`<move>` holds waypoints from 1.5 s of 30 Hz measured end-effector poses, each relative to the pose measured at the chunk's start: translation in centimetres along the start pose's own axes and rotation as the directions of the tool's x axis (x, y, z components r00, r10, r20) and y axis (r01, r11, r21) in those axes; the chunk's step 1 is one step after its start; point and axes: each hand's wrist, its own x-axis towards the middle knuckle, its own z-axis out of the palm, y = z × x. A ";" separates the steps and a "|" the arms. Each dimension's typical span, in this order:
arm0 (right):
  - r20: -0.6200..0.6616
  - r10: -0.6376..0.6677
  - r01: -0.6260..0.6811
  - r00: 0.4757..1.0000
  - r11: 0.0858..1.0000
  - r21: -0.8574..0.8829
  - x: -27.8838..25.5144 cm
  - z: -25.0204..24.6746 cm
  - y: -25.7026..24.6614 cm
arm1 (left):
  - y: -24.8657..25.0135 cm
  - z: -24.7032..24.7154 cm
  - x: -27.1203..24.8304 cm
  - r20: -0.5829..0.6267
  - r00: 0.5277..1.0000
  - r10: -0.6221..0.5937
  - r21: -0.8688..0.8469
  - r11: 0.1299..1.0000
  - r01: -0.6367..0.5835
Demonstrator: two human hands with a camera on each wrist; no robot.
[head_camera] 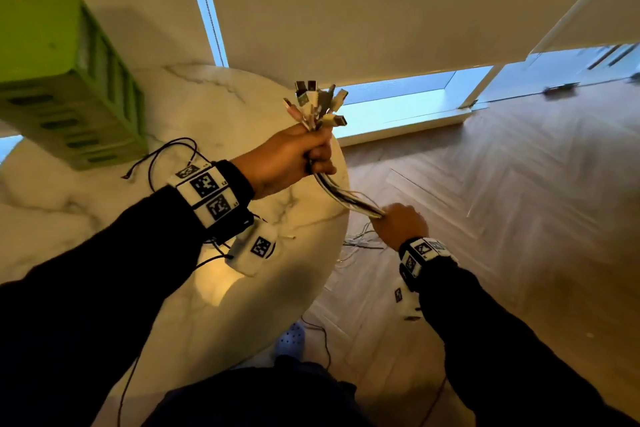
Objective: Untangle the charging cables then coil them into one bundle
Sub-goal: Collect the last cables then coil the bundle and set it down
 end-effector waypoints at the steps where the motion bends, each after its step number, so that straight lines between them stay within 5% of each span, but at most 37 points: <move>1: -0.041 -0.047 0.046 0.998 0.999 -0.024 0.0 0.1 -0.7 | 0.1 -0.4 -0.2 -0.053 0.997 0.054 -0.050 0.997 -0.057; 5: 0.041 -0.306 0.305 0.951 0.952 0.038 -2.3 1.0 -5.3 | 1.6 -2.5 -1.5 -0.313 0.905 0.288 -0.046 0.947 -0.318; 10: 0.215 -0.609 0.606 0.763 0.791 0.089 -8.0 2.3 -13.7 | 2.0 -5.4 -4.3 -0.508 0.778 0.370 0.063 0.916 -0.395; 15: 0.451 -0.693 0.574 0.563 0.720 0.390 -10.6 2.3 -18.4 | 1.8 -9.3 -8.6 -0.520 0.797 0.308 0.045 0.941 -0.334; 18: 0.450 -0.783 0.462 0.428 0.618 0.636 -10.3 -0.4 -19.4 | 2.2 -11.6 -11.3 -0.553 0.785 0.279 0.008 0.944 -0.330; 20: 0.409 -0.784 0.402 0.467 0.600 0.691 -8.7 -1.8 -19.8 | 2.2 -13.1 -12.9 -0.578 0.769 0.272 0.001 0.943 -0.333; 24: 0.242 -0.615 0.375 0.750 0.697 0.611 -3.0 -0.3 -20.1 | 1.1 -14.2 -14.5 -0.596 0.759 0.261 -0.008 0.944 -0.331; 26: 0.221 -0.598 0.506 0.770 0.784 0.359 0.3 2.0 -19.6 | 0.2 -14.3 -15.1 -0.587 0.770 0.249 -0.023 0.946 -0.324; 30: 0.430 -0.533 0.558 0.729 0.826 0.078 3.0 5.0 -20.0 | -1.8 -14.4 -15.9 -0.595 0.777 0.207 -0.060 0.952 -0.300; 34: 0.275 -0.634 0.634 0.722 0.767 0.104 3.1 5.1 -21.1 | -3.5 -14.5 -16.5 -0.604 0.775 0.188 -0.054 0.960 -0.275; 38: 0.050 -0.819 0.811 0.571 0.572 0.120 3.4 2.7 -22.5 | -4.4 -15.3 -17.2 -0.627 0.762 0.165 -0.080 0.959 -0.273; 45: -0.158 -0.923 0.917 0.351 0.372 -0.140 4.9 -2.1 -24.1 | -4.6 -15.5 -17.6 -0.636 0.754 0.165 -0.072 0.960 -0.270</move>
